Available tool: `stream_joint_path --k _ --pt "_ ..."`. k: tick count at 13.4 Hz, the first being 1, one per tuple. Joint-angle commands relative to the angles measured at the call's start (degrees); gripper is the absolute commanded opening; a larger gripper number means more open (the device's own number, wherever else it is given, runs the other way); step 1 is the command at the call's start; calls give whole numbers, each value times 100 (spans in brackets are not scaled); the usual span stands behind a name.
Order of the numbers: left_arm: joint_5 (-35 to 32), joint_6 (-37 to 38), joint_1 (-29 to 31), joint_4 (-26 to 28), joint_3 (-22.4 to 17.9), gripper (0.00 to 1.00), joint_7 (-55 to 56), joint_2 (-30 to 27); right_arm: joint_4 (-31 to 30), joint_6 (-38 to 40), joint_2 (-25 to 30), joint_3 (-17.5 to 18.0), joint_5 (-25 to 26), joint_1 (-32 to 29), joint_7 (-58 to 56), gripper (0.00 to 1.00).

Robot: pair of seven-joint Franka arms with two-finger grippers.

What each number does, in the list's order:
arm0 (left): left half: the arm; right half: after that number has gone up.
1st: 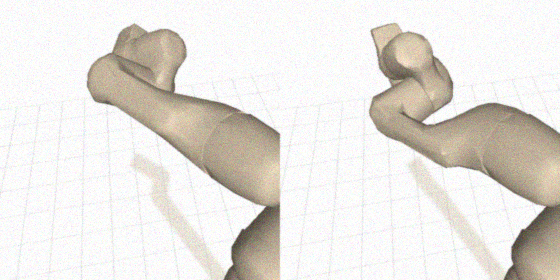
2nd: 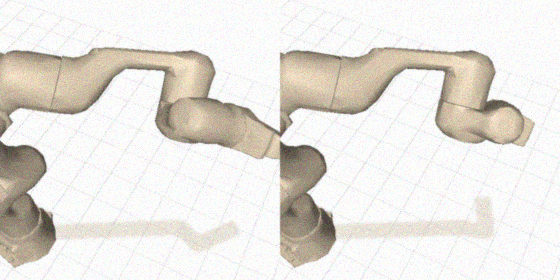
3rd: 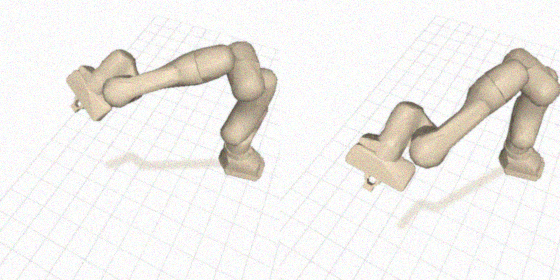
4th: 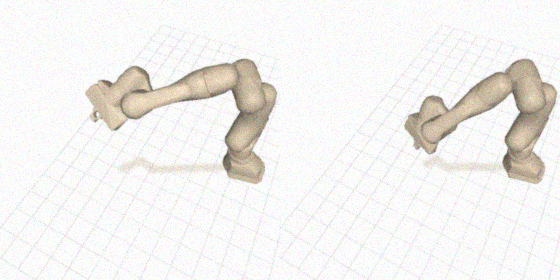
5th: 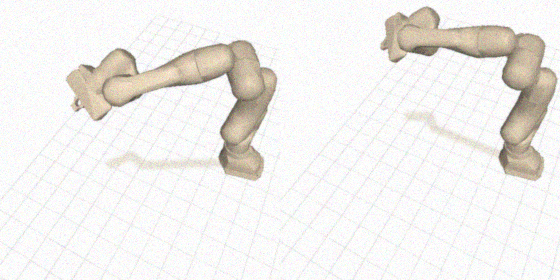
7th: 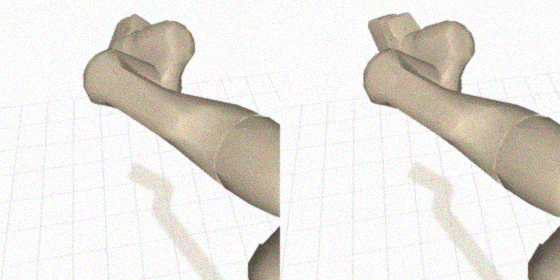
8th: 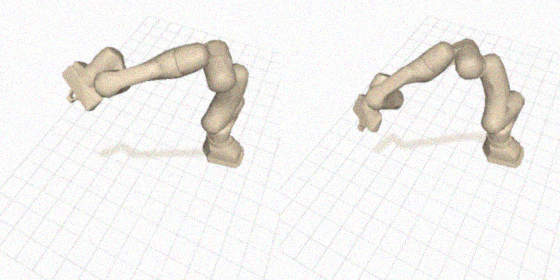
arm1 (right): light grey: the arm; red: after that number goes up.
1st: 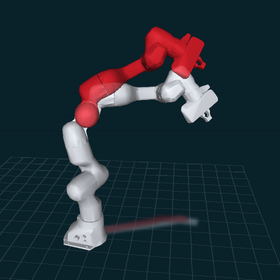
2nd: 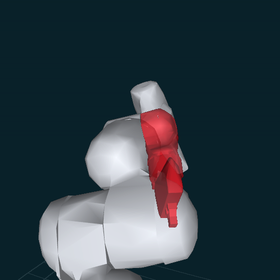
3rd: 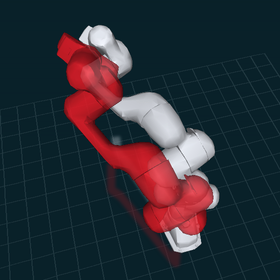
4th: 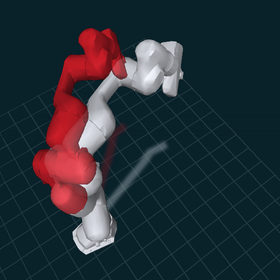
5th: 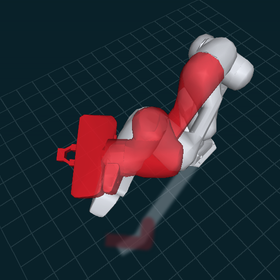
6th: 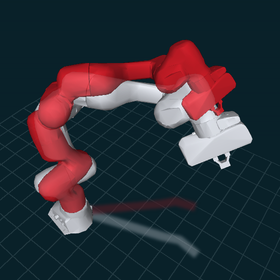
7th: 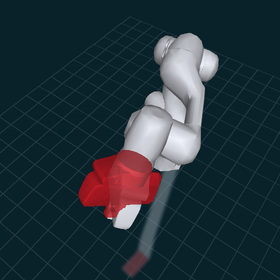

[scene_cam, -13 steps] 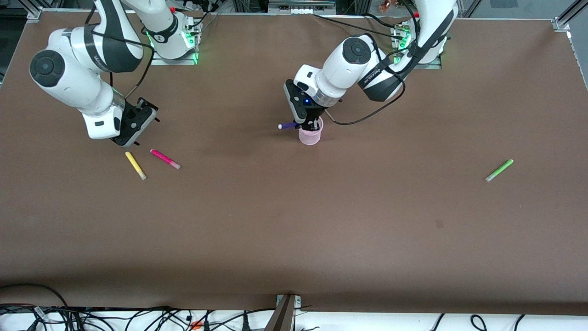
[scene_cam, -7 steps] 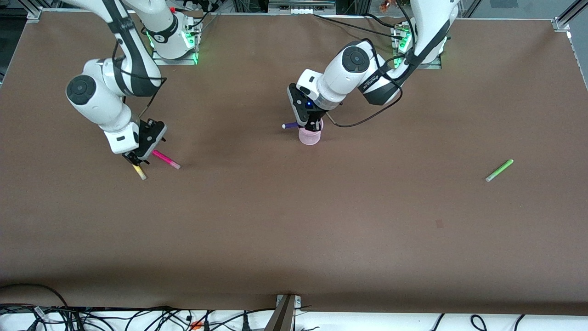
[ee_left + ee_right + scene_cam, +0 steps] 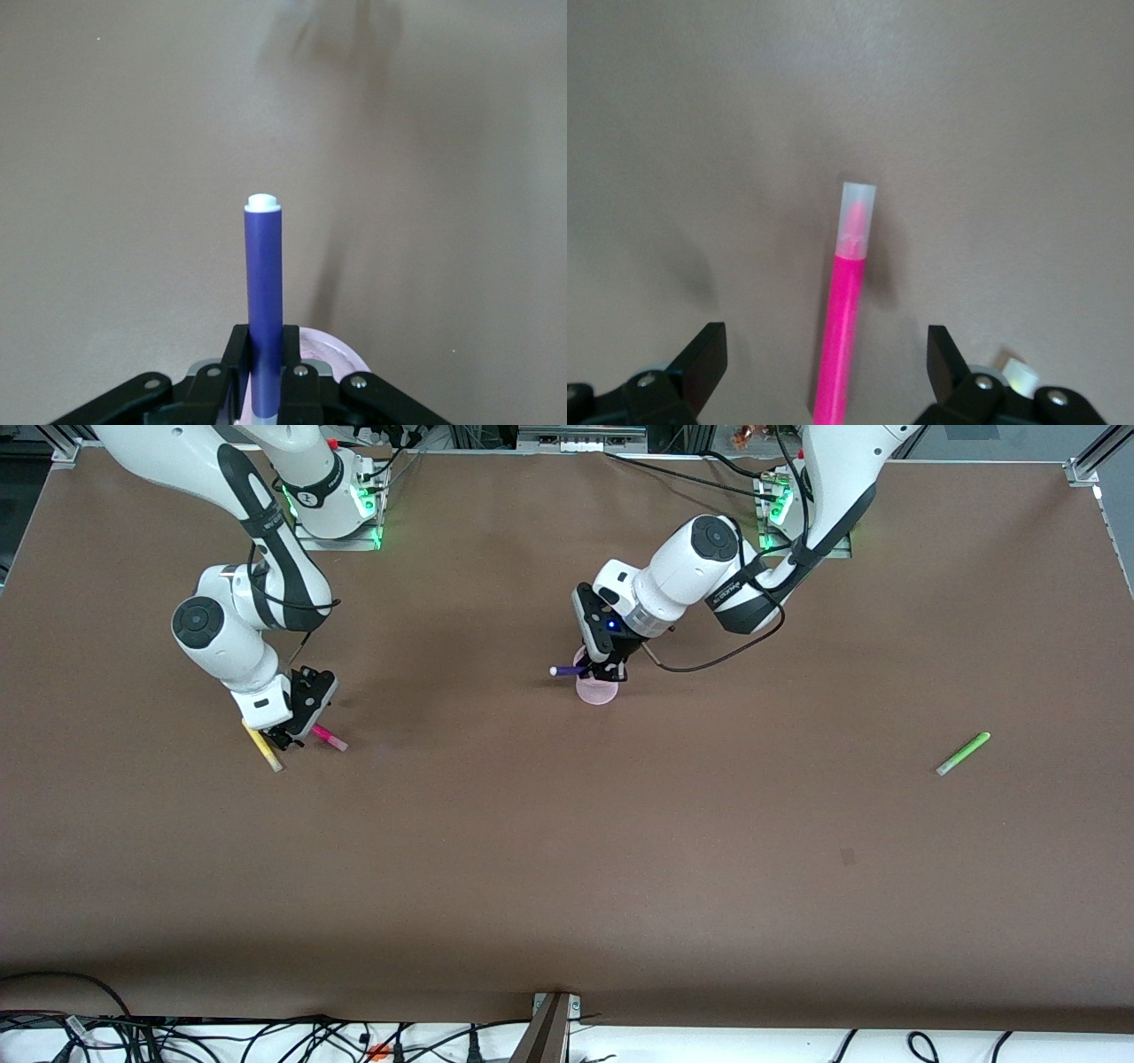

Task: Organize pens into pink holder with both arms
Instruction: 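Grasp the pink highlighter with the right gripper while the left gripper holds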

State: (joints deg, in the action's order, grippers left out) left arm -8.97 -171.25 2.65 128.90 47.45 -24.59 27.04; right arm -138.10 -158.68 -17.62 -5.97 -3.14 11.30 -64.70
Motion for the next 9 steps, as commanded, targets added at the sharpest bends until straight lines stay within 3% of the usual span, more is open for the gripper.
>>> stream_joint_path --k 1,2,4,6,7,9 --pt "-114 -127 279 135 317 0 -81 -76 -59 -225 -48 26 42 -40 -166 83" --pt "-114 -215 306 196 387 0 -90 -85 -59 -259 -109 26 42 -40 -157 75" --pt "-123 -810 358 511 397 0 -142 -76 -68 -347 -206 26 33 -40 -148 75" --pt "-446 -954 498 627 397 0 -151 -59 -68 -392 -233 26 33 -40 -148 75" --pt "-613 -989 586 636 397 0 -143 -50 -59 -392 -224 26 33 -40 -148 67" --pt "-633 -1207 605 715 397 0 -143 -6 -59 -392 -233 26 33 -40 -174 41"
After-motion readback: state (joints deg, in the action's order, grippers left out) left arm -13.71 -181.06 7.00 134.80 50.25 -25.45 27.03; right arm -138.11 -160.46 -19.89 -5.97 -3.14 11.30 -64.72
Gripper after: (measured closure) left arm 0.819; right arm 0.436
